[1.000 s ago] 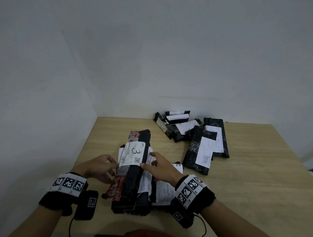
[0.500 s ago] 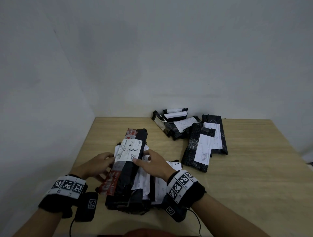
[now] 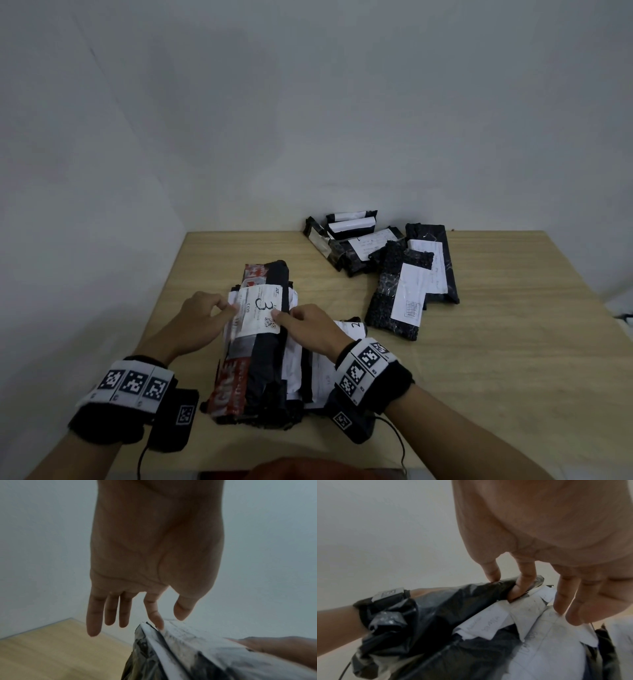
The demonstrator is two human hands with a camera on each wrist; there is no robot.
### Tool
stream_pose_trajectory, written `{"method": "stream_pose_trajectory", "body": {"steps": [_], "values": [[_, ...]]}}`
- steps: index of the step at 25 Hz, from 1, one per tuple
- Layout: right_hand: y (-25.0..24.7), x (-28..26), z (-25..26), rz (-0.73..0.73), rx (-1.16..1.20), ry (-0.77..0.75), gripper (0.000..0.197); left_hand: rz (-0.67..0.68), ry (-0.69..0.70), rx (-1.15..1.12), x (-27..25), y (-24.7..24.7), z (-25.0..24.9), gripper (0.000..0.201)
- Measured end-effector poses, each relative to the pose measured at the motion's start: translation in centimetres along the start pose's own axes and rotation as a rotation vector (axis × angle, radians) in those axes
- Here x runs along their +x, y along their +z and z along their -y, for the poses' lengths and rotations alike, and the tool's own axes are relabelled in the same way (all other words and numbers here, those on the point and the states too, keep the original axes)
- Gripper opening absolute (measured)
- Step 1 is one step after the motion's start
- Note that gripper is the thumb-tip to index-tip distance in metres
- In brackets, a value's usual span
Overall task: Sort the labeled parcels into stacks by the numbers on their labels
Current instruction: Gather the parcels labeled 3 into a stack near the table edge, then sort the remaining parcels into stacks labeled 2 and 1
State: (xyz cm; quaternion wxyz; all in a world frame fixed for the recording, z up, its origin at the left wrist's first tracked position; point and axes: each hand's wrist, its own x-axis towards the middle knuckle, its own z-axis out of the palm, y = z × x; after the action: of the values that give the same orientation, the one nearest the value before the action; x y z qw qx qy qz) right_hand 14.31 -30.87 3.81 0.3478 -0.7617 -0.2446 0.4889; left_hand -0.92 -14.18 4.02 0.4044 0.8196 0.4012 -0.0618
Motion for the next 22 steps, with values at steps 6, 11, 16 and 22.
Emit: {"method": "stream_pose_trajectory", "body": {"steps": [6,11,16,22], "values": [[-1.4,0.3,-1.5,-0.103,0.071,0.062,0.040,-0.059,-0.109,-0.109,-0.1,0.3,0.9,0.019],[-5.2,1.8,-3.8,-0.245,0.097,0.125,0.029,-0.102,-0.362,-0.133,-0.1,1.0,7.2,0.034],[-9.9,3.7,-8.0,-0.365,0.207,0.295,0.021,0.053,-0.529,-0.023,-2.1,5.0,12.4,0.024],[-12.2,3.5,-15.8,-0.471,0.402,0.592,0.029,0.028,-0.643,-0.005,-4.3,10.2,15.3,0.038]]}}
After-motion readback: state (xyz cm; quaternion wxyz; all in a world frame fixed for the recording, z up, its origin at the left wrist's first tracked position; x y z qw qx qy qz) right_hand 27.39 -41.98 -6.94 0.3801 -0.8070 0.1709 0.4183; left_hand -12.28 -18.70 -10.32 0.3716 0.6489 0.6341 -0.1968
